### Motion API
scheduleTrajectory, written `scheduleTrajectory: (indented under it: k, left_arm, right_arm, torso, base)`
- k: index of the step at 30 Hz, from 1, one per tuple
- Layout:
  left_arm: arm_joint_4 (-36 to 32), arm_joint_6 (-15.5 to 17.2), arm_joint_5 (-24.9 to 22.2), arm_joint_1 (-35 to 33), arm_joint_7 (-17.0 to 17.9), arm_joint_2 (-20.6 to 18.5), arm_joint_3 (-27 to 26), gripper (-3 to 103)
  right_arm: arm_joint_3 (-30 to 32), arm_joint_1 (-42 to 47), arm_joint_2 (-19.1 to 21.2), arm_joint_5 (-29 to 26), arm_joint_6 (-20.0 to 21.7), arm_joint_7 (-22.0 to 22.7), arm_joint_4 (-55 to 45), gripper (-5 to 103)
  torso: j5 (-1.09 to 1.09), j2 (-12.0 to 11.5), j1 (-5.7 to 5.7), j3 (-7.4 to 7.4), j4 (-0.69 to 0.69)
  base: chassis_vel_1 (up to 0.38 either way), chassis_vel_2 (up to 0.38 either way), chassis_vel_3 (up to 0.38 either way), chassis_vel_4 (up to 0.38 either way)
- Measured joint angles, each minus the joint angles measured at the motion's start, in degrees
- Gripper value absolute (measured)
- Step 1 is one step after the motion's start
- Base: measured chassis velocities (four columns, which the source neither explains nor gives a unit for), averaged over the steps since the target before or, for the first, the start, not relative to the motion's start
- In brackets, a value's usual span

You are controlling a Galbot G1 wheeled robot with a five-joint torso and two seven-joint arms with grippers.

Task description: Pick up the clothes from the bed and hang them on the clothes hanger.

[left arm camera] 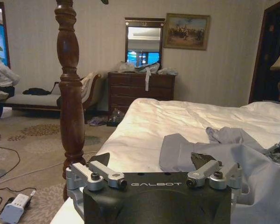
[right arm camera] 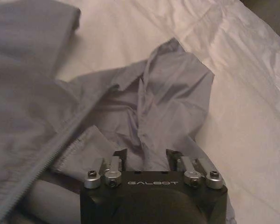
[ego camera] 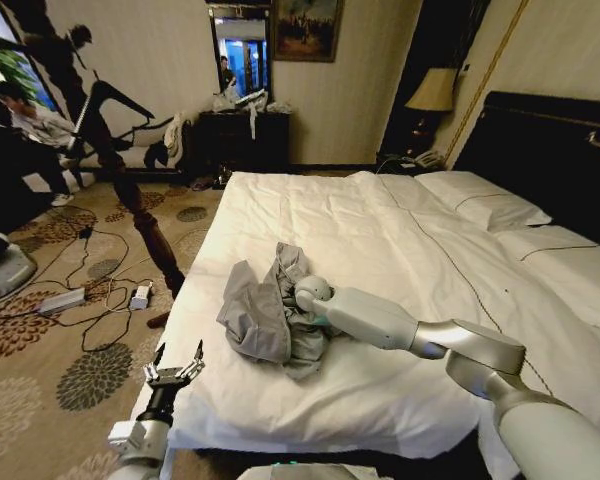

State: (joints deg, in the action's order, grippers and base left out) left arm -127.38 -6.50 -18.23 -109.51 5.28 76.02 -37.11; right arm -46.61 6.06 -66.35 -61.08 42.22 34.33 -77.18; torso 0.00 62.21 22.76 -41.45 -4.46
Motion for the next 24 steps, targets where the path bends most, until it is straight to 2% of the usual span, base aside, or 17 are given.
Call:
scheduleTrajectory:
  k: [3,5,6,7,11,17,19,22,23,24]
  left_arm:
    - [-0.3,0.0,0.0,0.2,0.0,0.1,0.1,99]
    - [-0.5,0.1,0.0,0.2,0.0,0.1,0.1,99]
    - [-0.5,0.1,0.0,0.3,0.0,0.1,0.1,99]
    - [-0.5,0.1,0.0,0.3,0.0,0.1,0.1,99]
    - [0.8,0.4,-1.0,2.0,0.0,-1.0,-1.5,99]
    - [0.2,2.5,-5.0,3.4,0.3,-3.7,-3.0,99]
    - [-0.9,4.2,-6.3,3.8,1.2,-4.4,-2.4,99]
    - [-4.5,12.0,-9.7,5.6,7.3,-5.9,0.2,98]
    - [-4.5,12.0,-9.7,5.6,7.3,-5.9,0.2,98]
    - [-6.1,15.8,-11.8,7.4,10.8,-7.0,1.2,97]
  right_arm:
    - [0.0,0.2,0.3,0.4,0.0,0.4,0.8,29]
    - [0.1,0.2,0.7,0.5,0.0,0.8,0.5,29]
    - [0.1,0.2,1.1,0.4,0.0,1.2,-0.2,24]
    - [0.1,0.2,1.1,0.4,0.0,1.2,-0.2,24]
    - [0.0,0.5,1.9,0.5,0.0,1.9,-0.8,3]
    - [-0.2,0.7,2.2,1.1,0.0,2.2,-0.7,0]
    - [-0.1,0.6,2.2,1.1,0.0,2.3,-0.7,0]
    - [0.1,0.5,2.3,1.2,0.0,2.8,-0.9,0]
    - [0.1,0.5,2.3,1.2,0.0,2.8,-0.9,0]
    - [0.3,0.5,2.4,1.2,0.0,3.0,-1.1,0]
  torso:
    - [0.01,0.0,0.00,0.00,0.01]
    - [0.01,0.0,0.00,0.00,0.00]
    - [0.00,0.0,0.00,0.00,-0.01]
    - [0.00,0.0,0.00,0.00,-0.01]
    - [0.00,0.0,0.00,0.00,0.01]
    - [0.00,0.0,0.00,0.00,0.00]
    - [0.01,0.0,0.00,0.00,0.00]
    - [0.01,0.0,0.00,0.00,0.01]
    - [0.01,0.0,0.00,0.00,0.01]
    - [0.01,0.0,0.00,0.00,0.02]
  base:
    - [0.000,0.000,0.000,0.000]
    - [0.000,0.000,0.000,0.000]
    - [0.000,0.000,0.000,0.000]
    - [0.000,0.000,0.000,0.000]
    - [0.000,0.000,0.000,0.000]
    - [0.000,0.000,0.000,0.000]
    - [0.000,0.000,0.000,0.000]
    - [0.000,0.000,0.000,0.000]
    - [0.000,0.000,0.000,0.000]
    - [0.000,0.000,0.000,0.000]
